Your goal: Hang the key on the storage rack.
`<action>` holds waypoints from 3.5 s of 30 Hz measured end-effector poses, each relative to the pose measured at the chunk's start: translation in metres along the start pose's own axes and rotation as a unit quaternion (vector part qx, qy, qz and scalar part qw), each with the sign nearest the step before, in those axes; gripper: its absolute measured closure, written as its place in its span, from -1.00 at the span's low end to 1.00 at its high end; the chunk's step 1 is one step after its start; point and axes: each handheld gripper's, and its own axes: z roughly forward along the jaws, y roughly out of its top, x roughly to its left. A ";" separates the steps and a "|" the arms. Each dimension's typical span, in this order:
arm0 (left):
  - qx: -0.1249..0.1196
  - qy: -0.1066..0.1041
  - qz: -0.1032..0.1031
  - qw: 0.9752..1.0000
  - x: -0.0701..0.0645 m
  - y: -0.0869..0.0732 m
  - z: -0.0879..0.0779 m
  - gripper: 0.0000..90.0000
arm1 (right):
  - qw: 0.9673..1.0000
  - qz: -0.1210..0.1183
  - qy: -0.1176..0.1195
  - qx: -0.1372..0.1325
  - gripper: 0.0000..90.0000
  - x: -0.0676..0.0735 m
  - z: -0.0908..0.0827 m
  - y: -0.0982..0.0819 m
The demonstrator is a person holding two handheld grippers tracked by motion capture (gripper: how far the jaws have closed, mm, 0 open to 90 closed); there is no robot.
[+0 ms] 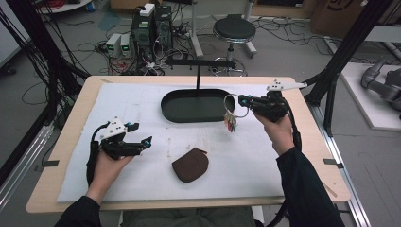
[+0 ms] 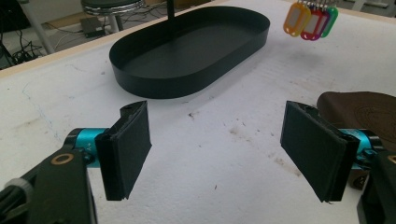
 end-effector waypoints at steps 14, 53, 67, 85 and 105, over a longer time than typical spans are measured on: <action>0.001 -0.004 0.001 1.000 0.000 0.000 0.000 -0.46 | 1.000 -0.013 0.000 -0.028 0.95 -0.008 0.017 0.040; 0.001 -0.006 -0.008 1.000 0.003 -0.006 -0.003 -0.46 | 0.997 0.020 -0.067 -0.023 0.96 -0.065 0.075 0.045; 0.004 -0.006 -0.007 1.000 0.003 -0.007 -0.002 -0.46 | 0.996 0.032 -0.074 -0.028 0.96 -0.076 0.078 0.041; 0.006 -0.008 -0.008 1.000 0.003 -0.008 -0.002 -0.46 | 0.996 0.032 -0.076 -0.034 0.96 -0.081 0.082 0.038; 0.006 -0.009 -0.008 1.000 0.003 -0.009 -0.003 -0.46 | 0.995 0.036 -0.085 -0.035 0.95 -0.080 0.086 0.036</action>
